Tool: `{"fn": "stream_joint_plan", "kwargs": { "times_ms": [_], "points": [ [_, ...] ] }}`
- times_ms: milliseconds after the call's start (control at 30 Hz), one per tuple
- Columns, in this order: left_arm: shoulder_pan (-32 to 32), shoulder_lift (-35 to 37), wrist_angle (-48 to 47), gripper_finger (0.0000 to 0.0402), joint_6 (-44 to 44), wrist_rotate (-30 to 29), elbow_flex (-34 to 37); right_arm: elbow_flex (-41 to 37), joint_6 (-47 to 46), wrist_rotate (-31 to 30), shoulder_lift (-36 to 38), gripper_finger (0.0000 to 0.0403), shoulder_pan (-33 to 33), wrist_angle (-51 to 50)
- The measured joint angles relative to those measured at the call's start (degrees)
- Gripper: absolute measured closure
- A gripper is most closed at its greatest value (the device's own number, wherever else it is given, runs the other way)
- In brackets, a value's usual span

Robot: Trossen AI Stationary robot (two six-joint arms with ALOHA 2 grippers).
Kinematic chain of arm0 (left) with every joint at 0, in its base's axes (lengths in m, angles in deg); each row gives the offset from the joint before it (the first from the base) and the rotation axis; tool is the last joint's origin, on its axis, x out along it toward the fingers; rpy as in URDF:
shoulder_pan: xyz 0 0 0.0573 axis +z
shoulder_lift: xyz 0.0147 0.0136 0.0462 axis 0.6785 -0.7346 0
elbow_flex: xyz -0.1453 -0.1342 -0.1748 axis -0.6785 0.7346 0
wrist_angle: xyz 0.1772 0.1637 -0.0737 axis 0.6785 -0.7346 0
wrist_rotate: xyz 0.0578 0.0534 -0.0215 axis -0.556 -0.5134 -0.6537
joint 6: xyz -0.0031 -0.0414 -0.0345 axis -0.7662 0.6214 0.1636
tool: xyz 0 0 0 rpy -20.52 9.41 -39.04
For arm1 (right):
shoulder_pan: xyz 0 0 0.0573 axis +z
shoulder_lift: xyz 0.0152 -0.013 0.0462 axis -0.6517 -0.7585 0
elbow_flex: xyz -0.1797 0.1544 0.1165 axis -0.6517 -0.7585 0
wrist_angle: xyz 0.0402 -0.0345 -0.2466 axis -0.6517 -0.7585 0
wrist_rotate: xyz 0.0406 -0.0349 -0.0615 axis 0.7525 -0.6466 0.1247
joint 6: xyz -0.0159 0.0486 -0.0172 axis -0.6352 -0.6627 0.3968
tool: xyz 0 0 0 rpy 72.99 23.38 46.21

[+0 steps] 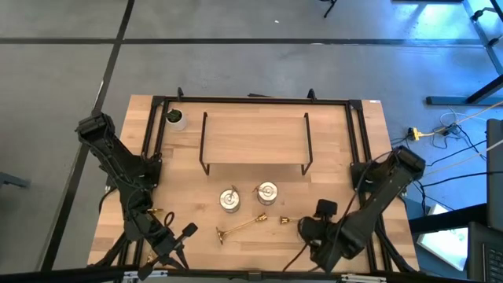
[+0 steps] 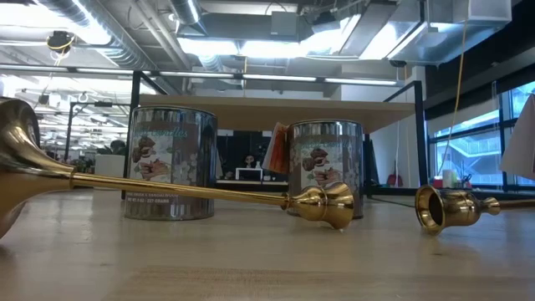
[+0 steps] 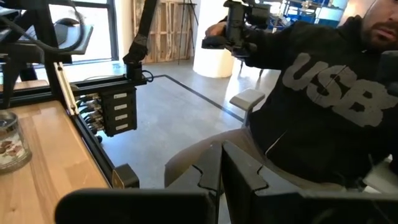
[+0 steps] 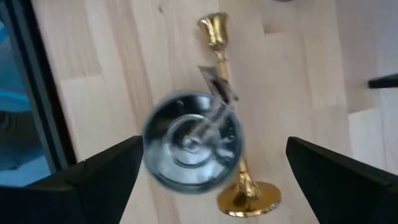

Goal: Pick & Place candle stick holders
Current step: Put the bottom right silver scented candle on the shelf

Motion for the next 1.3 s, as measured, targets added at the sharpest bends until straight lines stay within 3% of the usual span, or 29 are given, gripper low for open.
{"fn": "stream_joint_plan", "kwargs": {
  "times_ms": [133, 333, 1300],
  "points": [
    [-0.07, 0.0, -0.25, 0.0396, 0.01, 0.04, 0.0, -8.84, 0.89, 3.39, 4.97, 0.0004, -1.26, 12.18],
    [-0.42, 0.0, -0.47, 0.0396, -0.04, 0.14, 0.0, -15.82, 0.4, 4.6, 7.4, 0.0004, -1.44, 14.23],
    [-0.37, -3.74, 1.77, 0.0396, 2.44, -0.68, 0.02, -16.64, -0.72, 3.16, 7.23, 0.0004, 0.48, 37.83]
  ]
}}
